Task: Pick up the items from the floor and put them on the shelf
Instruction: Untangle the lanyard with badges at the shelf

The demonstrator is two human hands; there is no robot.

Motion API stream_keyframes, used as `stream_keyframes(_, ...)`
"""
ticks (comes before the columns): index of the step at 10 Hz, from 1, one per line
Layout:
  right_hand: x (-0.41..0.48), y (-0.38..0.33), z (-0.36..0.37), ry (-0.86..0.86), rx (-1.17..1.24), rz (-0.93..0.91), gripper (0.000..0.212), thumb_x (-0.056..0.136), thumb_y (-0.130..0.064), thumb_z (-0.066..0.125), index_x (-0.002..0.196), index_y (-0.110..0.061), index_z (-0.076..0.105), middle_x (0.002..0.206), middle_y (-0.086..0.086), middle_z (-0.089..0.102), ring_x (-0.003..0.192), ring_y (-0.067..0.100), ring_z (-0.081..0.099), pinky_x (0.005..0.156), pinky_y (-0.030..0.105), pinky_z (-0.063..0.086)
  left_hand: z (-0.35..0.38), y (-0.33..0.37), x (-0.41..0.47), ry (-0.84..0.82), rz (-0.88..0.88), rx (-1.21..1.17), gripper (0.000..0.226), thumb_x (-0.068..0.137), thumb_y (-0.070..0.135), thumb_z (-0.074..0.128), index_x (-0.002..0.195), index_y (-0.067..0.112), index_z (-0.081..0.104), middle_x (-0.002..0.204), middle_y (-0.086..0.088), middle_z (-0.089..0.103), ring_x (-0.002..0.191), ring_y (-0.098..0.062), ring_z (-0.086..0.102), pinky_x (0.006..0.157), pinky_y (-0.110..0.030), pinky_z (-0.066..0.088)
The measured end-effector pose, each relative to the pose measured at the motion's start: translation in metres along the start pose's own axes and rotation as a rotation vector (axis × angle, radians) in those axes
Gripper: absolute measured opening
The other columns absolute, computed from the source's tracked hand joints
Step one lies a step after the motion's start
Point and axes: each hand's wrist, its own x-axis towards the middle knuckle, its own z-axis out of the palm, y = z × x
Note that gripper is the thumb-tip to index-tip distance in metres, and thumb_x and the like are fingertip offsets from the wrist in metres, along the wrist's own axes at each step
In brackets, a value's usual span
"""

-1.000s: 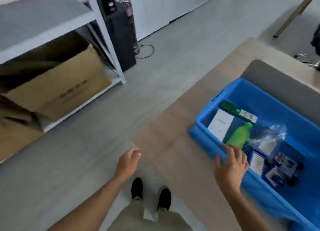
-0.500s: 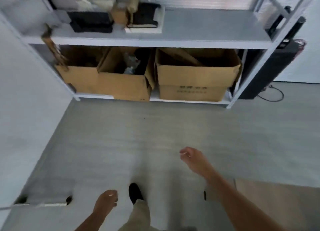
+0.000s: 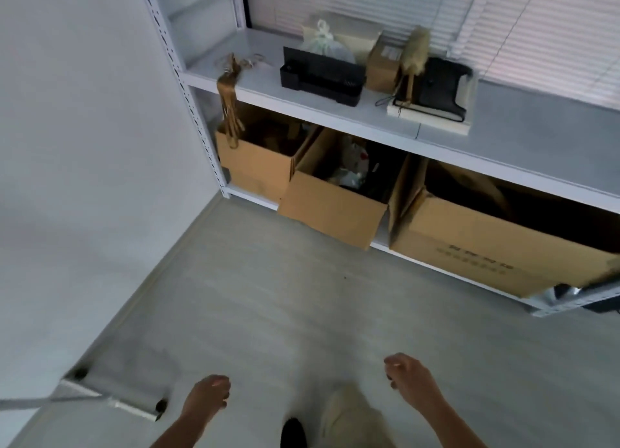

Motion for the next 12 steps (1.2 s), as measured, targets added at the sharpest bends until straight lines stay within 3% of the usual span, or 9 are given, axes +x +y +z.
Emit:
stream_keyframes(1, 0.041, -0.003, -0.003, -0.023, -0.030, 0.087, 0.014, 0.092, -0.027, 0.059, 0.082, -0.037, 0.062, 0.096, -0.001, 0.072, 0.088, 0.020, 0.071, 0.080, 0.032, 0.054, 0.023, 0.085, 0.018, -0.111, 0.058, 0.002, 0.016, 0.094, -0.012, 0.050, 0.103, -0.009, 0.063, 0.062, -0.010, 0.062, 0.045, -0.015, 0.060, 0.032, -0.012, 0.037)
stream_keyframes(2, 0.092, -0.018, -0.011, -0.068, -0.093, 0.170, 0.025, 0.092, -0.021, 0.062, 0.072, -0.035, 0.062, 0.091, -0.002, 0.068, 0.095, 0.025, 0.069, 0.087, 0.035, 0.052, 0.034, 0.180, 0.050, -0.123, 0.154, -0.003, 0.018, 0.095, -0.010, 0.049, 0.106, -0.002, 0.061, 0.071, -0.011, 0.060, 0.054, -0.017, 0.059, 0.033, -0.008, 0.034)
stream_keyframes(4, 0.190, -0.140, -0.052, -0.061, 0.006, 0.261, 0.014, 0.090, -0.014, 0.066, 0.077, -0.017, 0.070, 0.069, 0.003, 0.069, 0.065, 0.021, 0.065, 0.073, 0.034, 0.055, 0.021, 0.327, 0.132, -0.052, 0.200, 0.038, 0.021, 0.096, -0.004, 0.052, 0.113, -0.001, 0.063, 0.094, -0.019, 0.061, 0.068, -0.019, 0.055, 0.038, -0.007, 0.038)
stream_keyframes(5, 0.245, -0.232, -0.062, -0.084, 0.035, 0.223, 0.008, 0.088, -0.011, 0.069, 0.082, -0.007, 0.072, 0.057, 0.005, 0.067, 0.058, 0.024, 0.063, 0.071, 0.042, 0.058, -0.008, 0.372, 0.162, -0.031, 0.201, 0.083, 0.019, 0.095, -0.006, 0.052, 0.110, -0.003, 0.063, 0.088, -0.017, 0.060, 0.066, -0.020, 0.054, 0.039, -0.009, 0.038)
stream_keyframes(7, 0.340, -0.459, -0.069, -0.162, -0.054, -0.008, 0.025, 0.091, -0.035, 0.058, 0.104, -0.014, 0.065, 0.105, 0.010, 0.071, 0.099, 0.029, 0.067, 0.088, 0.040, 0.053, -0.095, 0.404, 0.244, 0.084, 0.071, 0.089, 0.017, 0.095, 0.005, 0.059, 0.107, 0.001, 0.069, 0.083, -0.011, 0.069, 0.074, -0.027, 0.065, 0.072, -0.034, 0.055)
stream_keyframes(8, 0.358, -0.578, -0.066, -0.153, -0.094, -0.158, 0.018, 0.095, -0.027, 0.050, 0.094, -0.014, 0.063, 0.100, 0.012, 0.067, 0.096, 0.030, 0.064, 0.088, 0.041, 0.051, -0.138, 0.415, 0.287, 0.103, 0.005, 0.096, 0.014, 0.092, 0.004, 0.062, 0.101, 0.002, 0.072, 0.081, -0.014, 0.071, 0.076, -0.031, 0.067, 0.084, -0.048, 0.056)
stream_keyframes(10, 0.398, -0.764, -0.043, -0.117, 0.207, -0.190, 0.019, 0.096, -0.031, 0.056, 0.109, -0.022, 0.067, 0.100, 0.001, 0.062, 0.093, 0.020, 0.059, 0.082, 0.030, 0.047, -0.216, 0.514, 0.364, 0.065, 0.017, 0.140, 0.015, 0.091, -0.004, 0.058, 0.100, -0.009, 0.069, 0.071, -0.015, 0.066, 0.071, -0.028, 0.060, 0.071, -0.038, 0.049)
stream_keyframes(11, 0.449, -0.811, -0.014, -0.181, 0.377, -0.170, 0.048, 0.062, -0.058, 0.078, 0.094, -0.026, 0.060, 0.108, 0.007, 0.067, 0.094, 0.022, 0.062, 0.092, 0.034, 0.051, -0.245, 0.587, 0.392, 0.016, 0.110, 0.255, 0.021, 0.085, 0.008, 0.064, 0.103, 0.000, 0.069, 0.084, -0.011, 0.071, 0.083, -0.031, 0.067, 0.082, -0.044, 0.054)
stream_keyframes(12, 0.510, -0.863, 0.027, -0.169, 0.634, -0.051, 0.091, 0.048, -0.056, 0.089, 0.123, -0.016, 0.058, 0.121, 0.012, 0.066, 0.107, 0.027, 0.064, 0.097, 0.039, 0.050, -0.252, 0.666, 0.403, 0.012, 0.210, 0.362, 0.018, 0.092, 0.015, 0.059, 0.108, 0.017, 0.065, 0.102, -0.010, 0.070, 0.098, -0.028, 0.069, 0.079, -0.032, 0.055)
